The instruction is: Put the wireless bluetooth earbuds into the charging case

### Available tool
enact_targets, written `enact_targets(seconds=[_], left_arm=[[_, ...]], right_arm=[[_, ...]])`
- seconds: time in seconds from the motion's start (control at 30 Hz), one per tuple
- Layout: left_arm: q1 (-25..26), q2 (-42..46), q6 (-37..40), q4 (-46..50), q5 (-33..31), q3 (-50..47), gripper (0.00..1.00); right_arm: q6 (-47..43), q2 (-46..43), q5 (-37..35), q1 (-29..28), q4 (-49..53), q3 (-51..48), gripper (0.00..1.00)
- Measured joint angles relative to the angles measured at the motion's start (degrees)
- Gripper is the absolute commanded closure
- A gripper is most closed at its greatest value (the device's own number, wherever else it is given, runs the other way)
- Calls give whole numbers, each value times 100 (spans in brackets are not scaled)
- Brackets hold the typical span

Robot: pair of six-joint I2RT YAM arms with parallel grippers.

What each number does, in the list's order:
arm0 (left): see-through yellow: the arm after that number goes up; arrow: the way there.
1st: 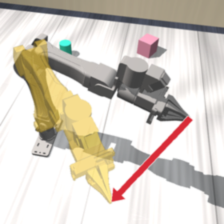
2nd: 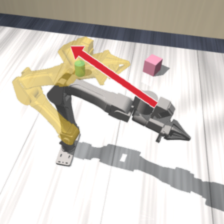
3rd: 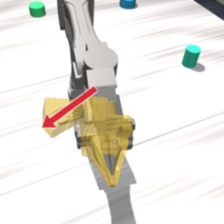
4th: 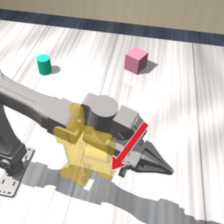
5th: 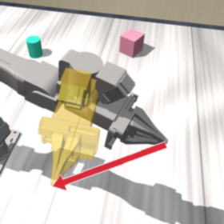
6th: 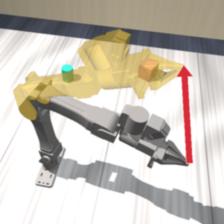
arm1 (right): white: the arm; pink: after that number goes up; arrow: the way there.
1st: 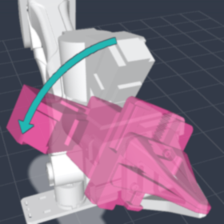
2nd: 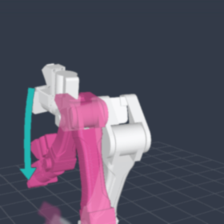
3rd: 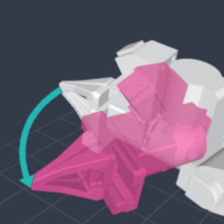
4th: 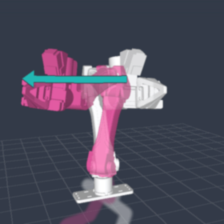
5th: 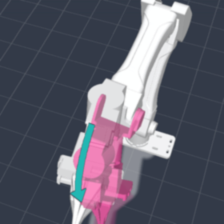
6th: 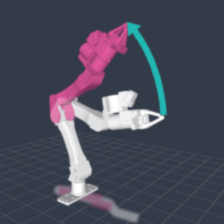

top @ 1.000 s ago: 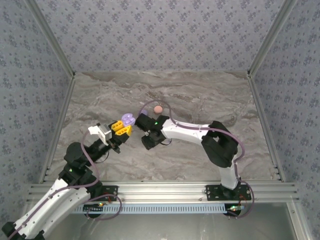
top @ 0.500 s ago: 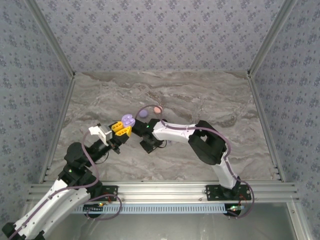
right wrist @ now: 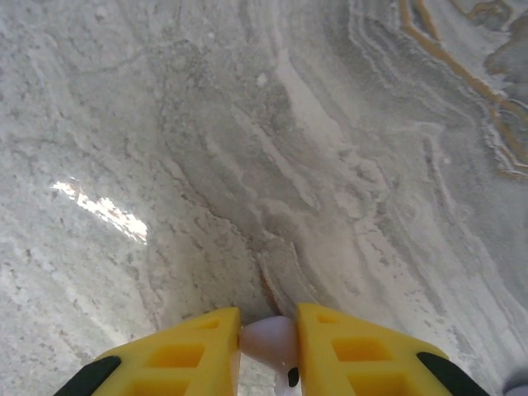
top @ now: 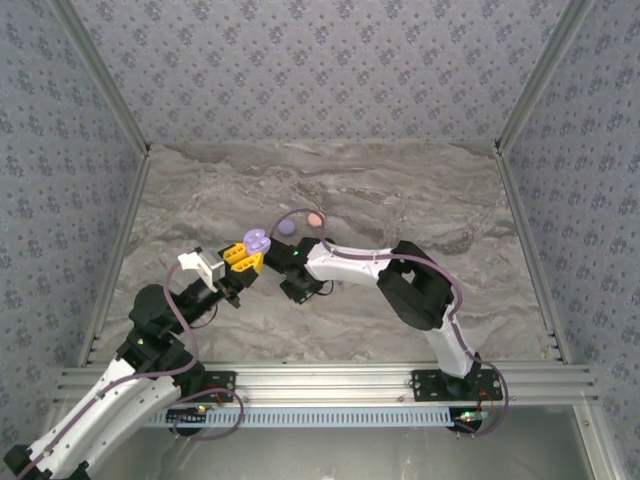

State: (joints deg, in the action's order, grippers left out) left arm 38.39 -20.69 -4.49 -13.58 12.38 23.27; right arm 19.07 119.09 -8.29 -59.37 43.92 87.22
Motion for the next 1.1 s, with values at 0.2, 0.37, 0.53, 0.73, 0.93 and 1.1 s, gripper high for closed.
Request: enact_targets(seconds=[0.2, 0.37, 0.53, 0.73, 0.93, 1.1], left_arm=[[0, -247, -2, -155, 9, -9, 100], [0, -901, -39, -662, 131, -39, 100], [0, -1587, -138, -1279, 376, -72, 100], [7, -2304, -223, -1832, 730, -70, 100], [210, -2914, -219, -2055, 975, 33, 100], [341, -3152, -205, -2181, 1082, 254, 100]], right_arm=[[-20, -1572, 13, 251, -466, -1054, 74], [-28, -3576, 146, 717, -1097, -1709, 74], [9, -5169, 426, 981, -1735, -2127, 74], [131, -5936, 833, 903, -2406, -2256, 74], [151, -5925, 922, 494, -2924, -2256, 74], [149, -5676, 914, 262, -3143, -2240, 74]])
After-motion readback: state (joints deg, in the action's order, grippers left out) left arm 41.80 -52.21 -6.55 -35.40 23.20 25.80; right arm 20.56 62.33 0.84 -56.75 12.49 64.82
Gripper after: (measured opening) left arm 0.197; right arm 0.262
